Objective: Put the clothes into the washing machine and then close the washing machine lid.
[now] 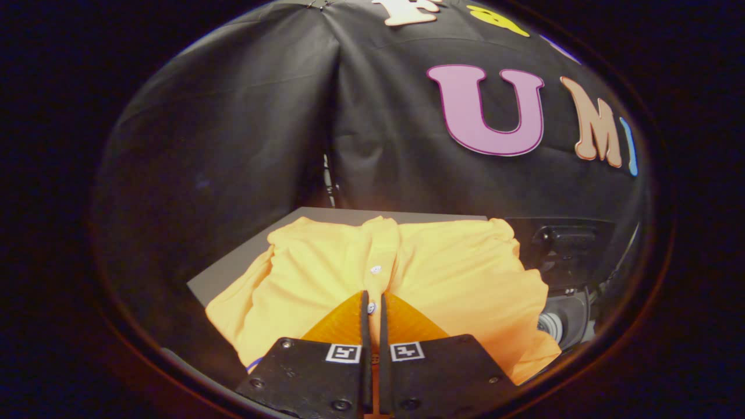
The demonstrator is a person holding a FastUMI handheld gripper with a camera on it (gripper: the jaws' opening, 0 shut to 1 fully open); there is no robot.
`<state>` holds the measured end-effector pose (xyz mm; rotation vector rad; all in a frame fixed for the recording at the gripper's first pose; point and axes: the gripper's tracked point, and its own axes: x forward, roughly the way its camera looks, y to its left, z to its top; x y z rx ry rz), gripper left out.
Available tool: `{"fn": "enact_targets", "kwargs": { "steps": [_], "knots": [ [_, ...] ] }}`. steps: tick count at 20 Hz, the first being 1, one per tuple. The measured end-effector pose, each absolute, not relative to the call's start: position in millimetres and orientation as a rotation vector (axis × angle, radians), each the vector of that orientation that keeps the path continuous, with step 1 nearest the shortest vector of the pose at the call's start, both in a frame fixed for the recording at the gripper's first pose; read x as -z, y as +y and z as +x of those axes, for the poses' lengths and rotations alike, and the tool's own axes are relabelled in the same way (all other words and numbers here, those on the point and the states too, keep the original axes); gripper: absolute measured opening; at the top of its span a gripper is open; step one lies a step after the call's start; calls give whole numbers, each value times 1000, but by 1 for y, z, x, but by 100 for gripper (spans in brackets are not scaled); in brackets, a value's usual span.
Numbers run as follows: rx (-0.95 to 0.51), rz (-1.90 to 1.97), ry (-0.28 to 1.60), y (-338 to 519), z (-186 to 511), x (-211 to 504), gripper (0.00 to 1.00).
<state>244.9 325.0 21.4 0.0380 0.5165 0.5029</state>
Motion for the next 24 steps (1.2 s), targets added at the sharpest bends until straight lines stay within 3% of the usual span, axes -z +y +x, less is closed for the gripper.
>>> {"fn": "enact_targets", "kwargs": {
  "steps": [3,14,21,24],
  "knots": [
    [-508,166,416,310,237,-60,0],
    [-381,108,151,201,250,-211,0],
    [-250,48,47,108,273,-215,0],
    [-218,4,66,79,289,-184,0]
  ]
}}
